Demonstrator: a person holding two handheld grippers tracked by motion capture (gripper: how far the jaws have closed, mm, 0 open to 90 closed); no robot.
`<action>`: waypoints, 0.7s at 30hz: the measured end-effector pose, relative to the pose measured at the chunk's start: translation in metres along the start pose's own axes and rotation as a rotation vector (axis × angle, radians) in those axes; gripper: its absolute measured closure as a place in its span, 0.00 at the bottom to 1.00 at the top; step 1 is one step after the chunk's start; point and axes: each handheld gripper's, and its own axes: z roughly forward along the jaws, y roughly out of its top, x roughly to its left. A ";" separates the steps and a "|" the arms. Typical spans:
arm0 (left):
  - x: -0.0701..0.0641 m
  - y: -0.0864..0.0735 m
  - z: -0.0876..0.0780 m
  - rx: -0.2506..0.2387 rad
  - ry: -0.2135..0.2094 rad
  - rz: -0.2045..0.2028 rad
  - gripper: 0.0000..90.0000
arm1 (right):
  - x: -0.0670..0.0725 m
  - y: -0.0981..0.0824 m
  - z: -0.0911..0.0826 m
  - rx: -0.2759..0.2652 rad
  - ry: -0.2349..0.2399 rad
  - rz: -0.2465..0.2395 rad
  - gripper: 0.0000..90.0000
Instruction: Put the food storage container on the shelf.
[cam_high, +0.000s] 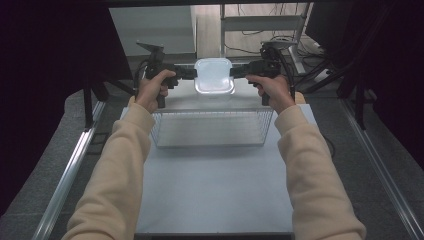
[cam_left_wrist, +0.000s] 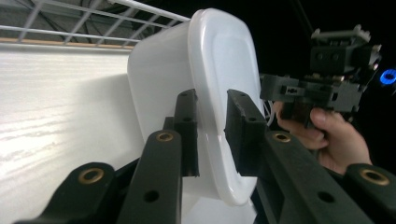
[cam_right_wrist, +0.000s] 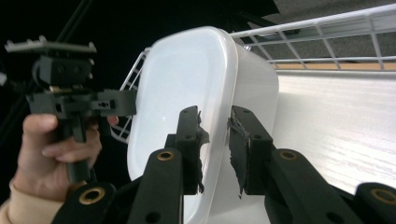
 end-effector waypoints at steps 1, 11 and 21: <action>0.004 0.001 0.002 -0.008 -0.002 -0.018 0.82 | -0.002 0.001 0.003 -0.004 -0.001 0.033 0.81; 0.012 0.001 0.007 -0.022 0.001 -0.025 0.82 | -0.013 0.001 0.009 -0.015 0.003 0.108 0.79; -0.016 -0.018 -0.017 -0.101 0.153 0.184 0.38 | 0.018 -0.014 -0.016 -0.113 -0.068 -0.113 0.35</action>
